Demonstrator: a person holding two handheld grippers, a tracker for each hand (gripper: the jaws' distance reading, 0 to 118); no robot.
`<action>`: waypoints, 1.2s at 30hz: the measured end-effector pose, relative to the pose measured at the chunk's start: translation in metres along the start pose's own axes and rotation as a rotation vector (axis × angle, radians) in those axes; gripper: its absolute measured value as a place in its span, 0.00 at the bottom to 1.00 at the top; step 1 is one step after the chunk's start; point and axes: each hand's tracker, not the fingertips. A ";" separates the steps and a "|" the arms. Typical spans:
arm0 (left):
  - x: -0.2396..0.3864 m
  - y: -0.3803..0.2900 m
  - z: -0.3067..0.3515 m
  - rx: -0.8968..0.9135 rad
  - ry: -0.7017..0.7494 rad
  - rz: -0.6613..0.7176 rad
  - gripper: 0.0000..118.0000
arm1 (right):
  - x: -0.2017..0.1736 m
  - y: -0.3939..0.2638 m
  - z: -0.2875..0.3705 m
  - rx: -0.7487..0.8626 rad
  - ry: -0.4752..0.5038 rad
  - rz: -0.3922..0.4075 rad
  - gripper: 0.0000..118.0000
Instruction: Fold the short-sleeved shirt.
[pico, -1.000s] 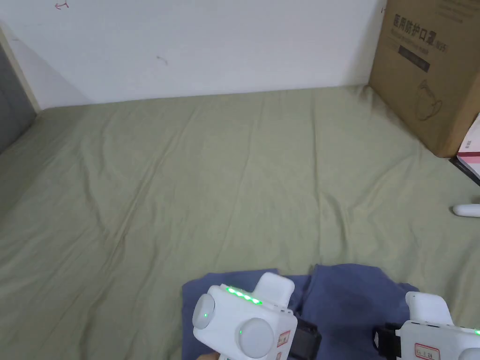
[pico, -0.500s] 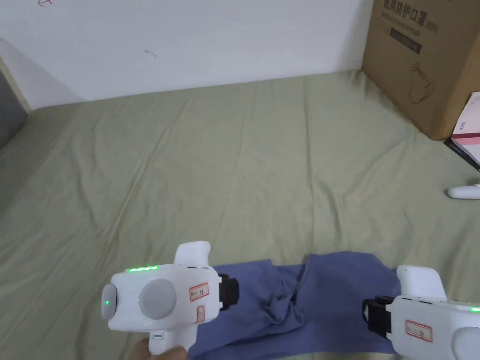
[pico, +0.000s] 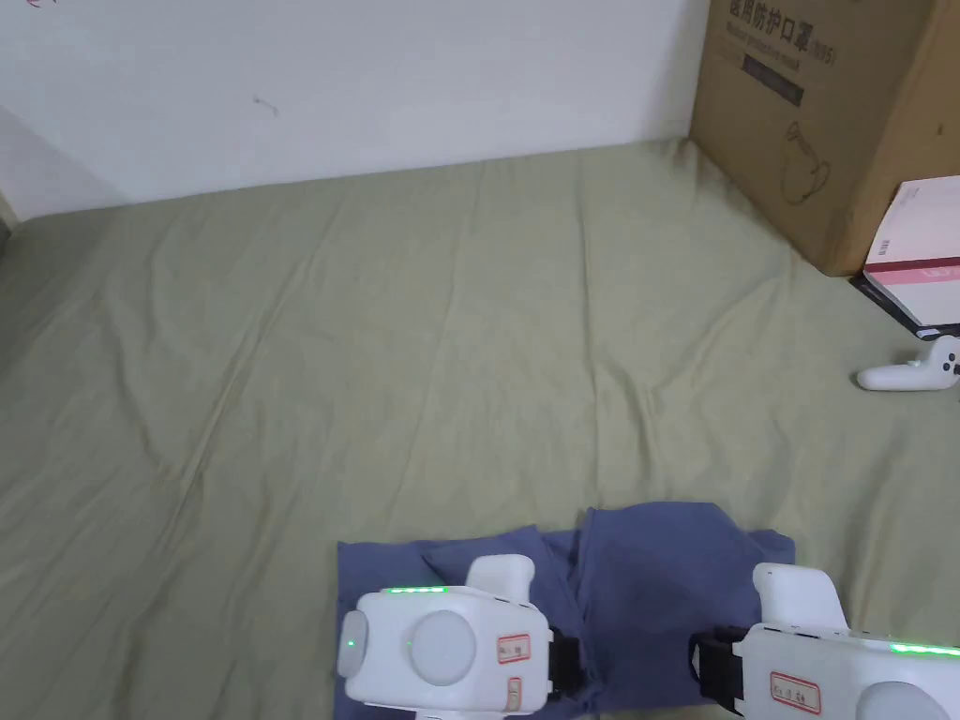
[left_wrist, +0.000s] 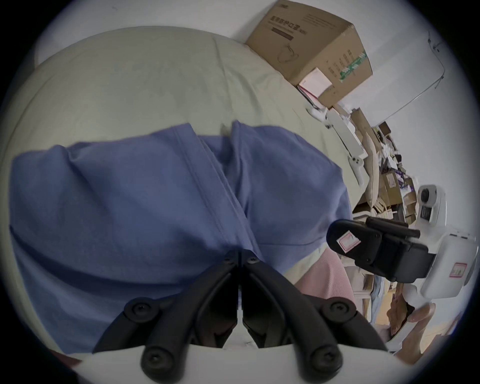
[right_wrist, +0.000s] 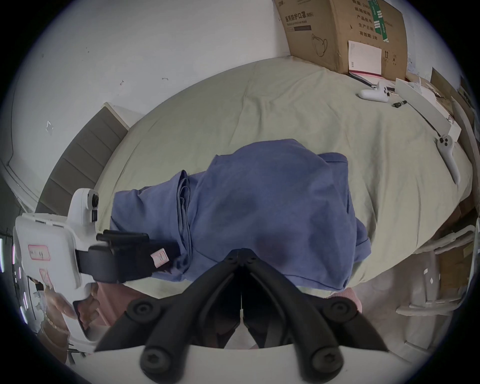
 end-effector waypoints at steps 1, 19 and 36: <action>0.001 -0.001 -0.001 -0.021 -0.010 -0.014 0.01 | 0.000 0.000 -0.001 -0.006 -0.003 -0.006 0.00; -0.125 -0.006 0.126 0.202 -0.080 0.258 0.08 | -0.022 0.007 -0.002 0.011 0.023 0.033 0.00; -0.185 -0.008 0.081 0.146 -0.190 0.434 0.79 | -0.063 0.013 -0.027 -0.070 0.038 0.094 0.00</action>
